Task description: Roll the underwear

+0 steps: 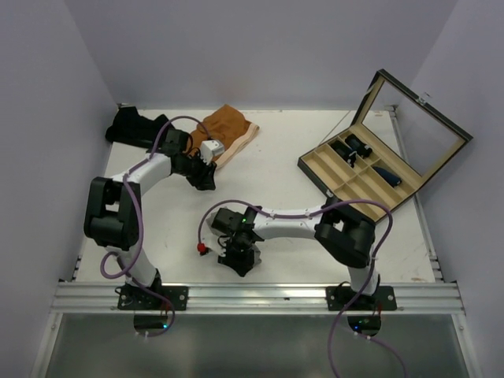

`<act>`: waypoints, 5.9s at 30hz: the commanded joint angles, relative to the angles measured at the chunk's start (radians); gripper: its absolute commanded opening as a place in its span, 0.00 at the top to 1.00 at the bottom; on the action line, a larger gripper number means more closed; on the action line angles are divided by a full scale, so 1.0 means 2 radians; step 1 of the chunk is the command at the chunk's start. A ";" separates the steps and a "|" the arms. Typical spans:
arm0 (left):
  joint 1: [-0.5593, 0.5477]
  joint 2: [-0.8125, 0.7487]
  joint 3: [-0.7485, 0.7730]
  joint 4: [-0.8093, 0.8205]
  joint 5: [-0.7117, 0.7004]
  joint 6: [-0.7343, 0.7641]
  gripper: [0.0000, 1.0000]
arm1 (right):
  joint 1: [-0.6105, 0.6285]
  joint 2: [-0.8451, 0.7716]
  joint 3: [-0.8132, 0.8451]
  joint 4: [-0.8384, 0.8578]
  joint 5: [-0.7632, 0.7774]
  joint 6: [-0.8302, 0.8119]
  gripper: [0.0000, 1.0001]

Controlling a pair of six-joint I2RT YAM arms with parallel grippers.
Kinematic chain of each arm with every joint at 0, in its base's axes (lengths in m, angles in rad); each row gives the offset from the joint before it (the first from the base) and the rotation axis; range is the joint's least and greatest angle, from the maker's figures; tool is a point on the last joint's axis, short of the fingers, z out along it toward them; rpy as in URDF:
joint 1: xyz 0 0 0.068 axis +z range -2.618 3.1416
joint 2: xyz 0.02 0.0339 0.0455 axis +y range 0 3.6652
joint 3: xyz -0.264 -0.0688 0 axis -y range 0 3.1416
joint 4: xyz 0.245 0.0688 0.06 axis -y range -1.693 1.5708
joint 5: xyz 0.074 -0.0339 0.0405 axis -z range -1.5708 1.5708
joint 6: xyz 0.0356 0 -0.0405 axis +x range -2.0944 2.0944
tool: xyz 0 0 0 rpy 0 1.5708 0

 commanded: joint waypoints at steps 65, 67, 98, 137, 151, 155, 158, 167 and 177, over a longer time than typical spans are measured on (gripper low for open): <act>-0.106 -0.179 -0.186 0.017 0.010 0.139 0.50 | -0.319 0.101 0.276 -0.051 0.017 0.047 0.81; -0.095 -0.231 -0.192 0.040 -0.004 0.136 0.47 | -0.326 0.056 0.258 -0.057 -0.030 0.052 0.81; -0.142 -0.341 -0.304 0.017 0.076 0.421 0.44 | -0.233 0.046 -0.015 0.222 -0.154 0.331 0.79; -0.195 -0.097 -0.211 -0.077 0.011 0.476 1.00 | -0.249 0.090 0.039 0.098 -0.124 0.193 0.74; -0.168 0.024 -0.073 -0.194 0.129 0.324 1.00 | -0.315 -0.131 -0.046 0.124 -0.128 0.069 0.42; -0.129 0.097 -0.004 -0.243 0.175 0.303 1.00 | -0.315 -0.170 -0.082 0.134 -0.139 0.056 0.47; -0.096 0.149 0.031 -0.274 0.202 0.287 1.00 | -0.314 -0.181 -0.093 0.132 -0.131 0.042 0.51; -0.069 0.236 0.079 -0.276 0.222 0.214 1.00 | -0.204 -0.176 -0.083 0.128 -0.053 -0.040 0.53; -0.057 0.284 0.093 -0.286 0.216 0.205 1.00 | -0.163 -0.092 -0.074 0.237 -0.019 -0.020 0.47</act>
